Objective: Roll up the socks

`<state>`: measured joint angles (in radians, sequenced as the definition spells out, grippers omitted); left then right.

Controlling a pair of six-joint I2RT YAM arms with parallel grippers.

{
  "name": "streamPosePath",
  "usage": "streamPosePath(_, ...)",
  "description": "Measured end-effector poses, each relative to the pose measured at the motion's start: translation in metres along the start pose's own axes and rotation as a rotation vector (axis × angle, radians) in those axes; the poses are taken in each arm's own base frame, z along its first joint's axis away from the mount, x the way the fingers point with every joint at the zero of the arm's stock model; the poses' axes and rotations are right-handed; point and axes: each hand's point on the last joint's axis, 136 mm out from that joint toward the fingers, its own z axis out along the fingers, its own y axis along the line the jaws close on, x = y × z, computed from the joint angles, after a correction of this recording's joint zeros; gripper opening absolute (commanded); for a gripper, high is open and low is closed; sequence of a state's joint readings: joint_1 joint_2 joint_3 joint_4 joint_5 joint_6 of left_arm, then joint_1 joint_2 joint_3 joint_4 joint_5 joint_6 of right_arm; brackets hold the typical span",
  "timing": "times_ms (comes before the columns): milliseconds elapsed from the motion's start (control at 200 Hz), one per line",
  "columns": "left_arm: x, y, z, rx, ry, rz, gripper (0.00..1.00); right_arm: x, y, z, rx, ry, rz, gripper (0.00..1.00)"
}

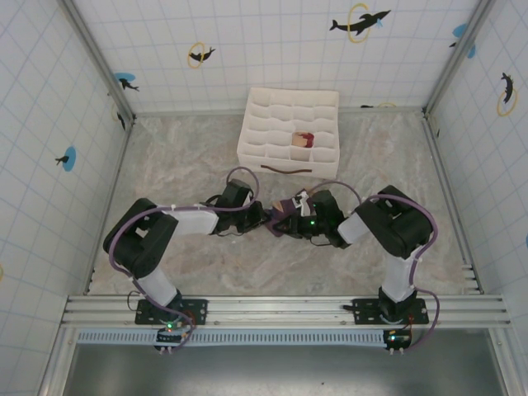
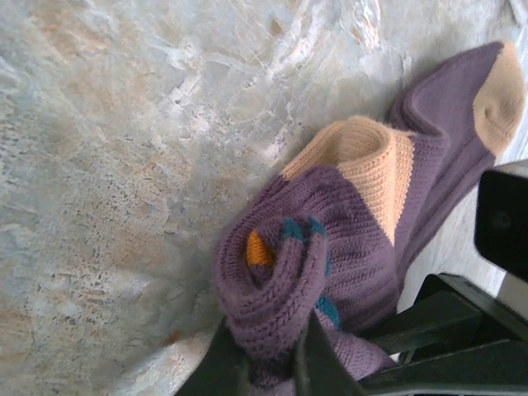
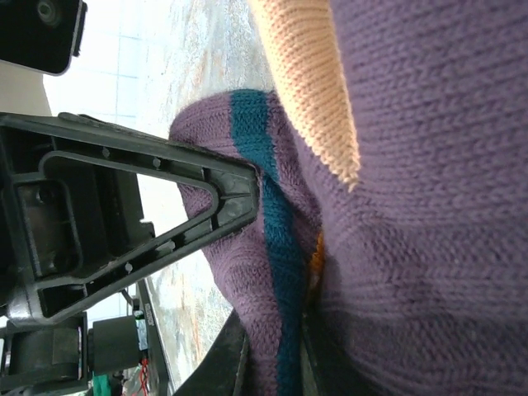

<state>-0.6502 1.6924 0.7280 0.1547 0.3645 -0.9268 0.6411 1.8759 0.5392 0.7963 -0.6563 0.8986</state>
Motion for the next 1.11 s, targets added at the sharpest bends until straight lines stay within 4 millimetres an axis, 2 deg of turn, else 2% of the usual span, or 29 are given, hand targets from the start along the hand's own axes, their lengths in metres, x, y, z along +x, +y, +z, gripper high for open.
streamPosePath(165,0.003,0.001,-0.002,-0.040,0.026,0.008,0.00,0.004,0.005,-0.009,0.077,0.009,-0.087,0.49)
streamPosePath(245,0.003,0.005,-0.007,-0.061,0.035,0.007,0.00,0.007,0.011,-0.014,0.130,0.014,-0.167,0.56)
streamPosePath(445,0.007,0.016,-0.019,-0.122,0.062,-0.001,0.00,0.016,0.012,-0.023,0.325,0.020,-0.378,0.59)
streamPosePath(560,0.012,0.019,-0.023,-0.139,0.080,0.000,0.00,0.023,0.023,-0.022,0.422,0.008,-0.575,0.60)
streamPosePath(721,0.019,0.024,-0.028,-0.150,0.091,-0.002,0.00,0.040,0.042,-0.011,0.523,0.003,-0.888,0.64)
streamPosePath(836,0.022,0.025,-0.030,-0.154,0.098,-0.005,0.00,0.048,0.049,-0.005,0.582,-0.010,-1.074,0.64)
streamPosePath(996,0.022,0.025,-0.031,-0.155,0.100,-0.002,0.00,0.049,0.047,0.012,0.690,-0.012,-1.279,0.62)
streamPosePath(1106,0.022,0.026,-0.031,-0.155,0.100,-0.002,0.00,0.044,0.039,0.021,0.764,-0.013,-1.363,0.57)
